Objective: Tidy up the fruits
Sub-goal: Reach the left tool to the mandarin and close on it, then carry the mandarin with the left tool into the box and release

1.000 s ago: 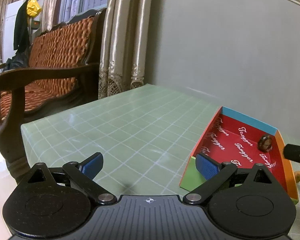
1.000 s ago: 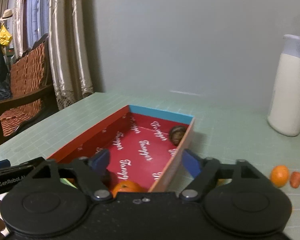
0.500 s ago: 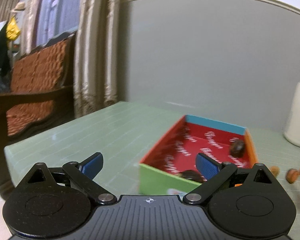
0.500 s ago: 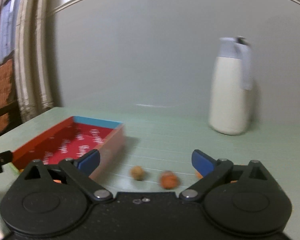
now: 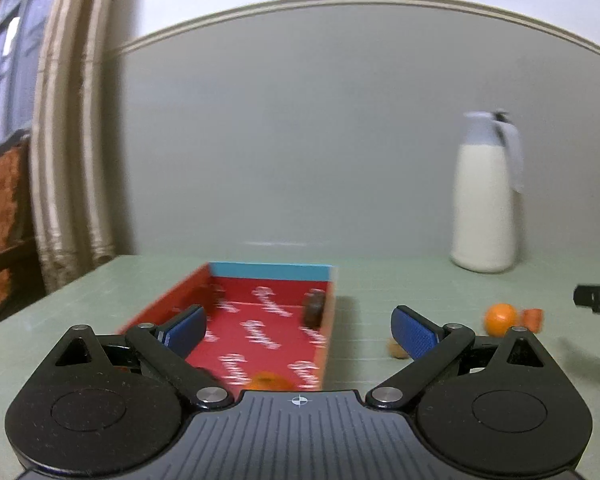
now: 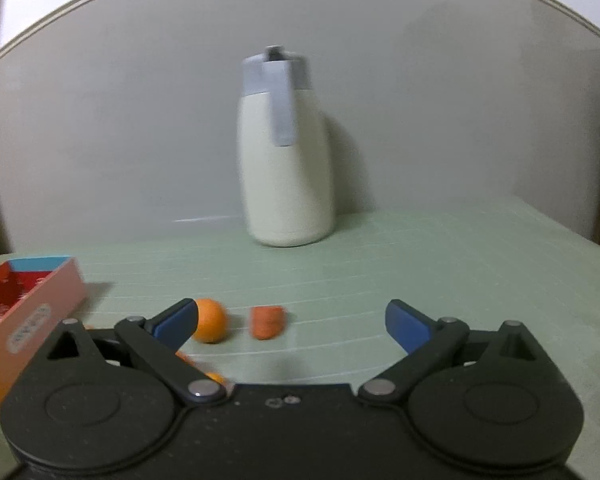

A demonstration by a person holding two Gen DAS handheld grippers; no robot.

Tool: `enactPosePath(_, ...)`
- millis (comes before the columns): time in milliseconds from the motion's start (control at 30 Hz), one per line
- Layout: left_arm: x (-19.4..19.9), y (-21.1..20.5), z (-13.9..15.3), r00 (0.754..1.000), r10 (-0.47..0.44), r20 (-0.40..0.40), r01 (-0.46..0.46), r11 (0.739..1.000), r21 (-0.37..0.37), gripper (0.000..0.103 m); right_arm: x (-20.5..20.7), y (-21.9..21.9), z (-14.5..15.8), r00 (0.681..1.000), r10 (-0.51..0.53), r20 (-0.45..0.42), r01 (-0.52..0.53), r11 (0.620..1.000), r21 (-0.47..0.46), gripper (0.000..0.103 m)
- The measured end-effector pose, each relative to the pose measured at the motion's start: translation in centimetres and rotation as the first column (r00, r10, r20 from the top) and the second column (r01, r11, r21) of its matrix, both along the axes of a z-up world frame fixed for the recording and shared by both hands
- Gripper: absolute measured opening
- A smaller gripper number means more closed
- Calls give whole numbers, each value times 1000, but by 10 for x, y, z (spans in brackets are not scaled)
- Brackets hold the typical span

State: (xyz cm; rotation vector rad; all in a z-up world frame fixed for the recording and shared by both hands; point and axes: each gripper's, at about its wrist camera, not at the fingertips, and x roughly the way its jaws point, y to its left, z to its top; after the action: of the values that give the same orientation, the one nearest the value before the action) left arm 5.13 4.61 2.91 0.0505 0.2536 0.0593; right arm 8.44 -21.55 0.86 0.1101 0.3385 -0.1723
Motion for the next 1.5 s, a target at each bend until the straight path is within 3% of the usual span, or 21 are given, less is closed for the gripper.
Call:
enactPosePath(300,20,-47,-11,992,-88,-87,91,995,39,98,-12,-41,2,995,-97,10,96,994,51,102)
enactPosePath(633,36,-90,-20,960,-227,-164,228,974,-14,97,-22,-61,0,990,-138,2,138,988,64,102)
enactPosePath(767,46,-113,-22,939,-275,-205,274,961,-34,81,-25,-65,0,987,-162,-4,162,986,48,102)
enactPosePath(933,55,-134,-29,930,-272,-248,268,962,-48,76,-32,-77,1,978,-210,3,209,976,53,102)
enactPosePath(1133,65,-142,-35,922,-262,-284,257,965,-54,61,-45,-94,4,942,-335,36,334,942,28,103)
enactPosePath(1333,68,-144,-34,922,-262,-286,255,965,-62,55,-40,-104,2,944,-330,26,328,943,58,103)
enactPosePath(1500,67,-147,-35,916,-281,-286,269,960,-81,39,-44,-105,2,948,-316,27,314,947,73,103)
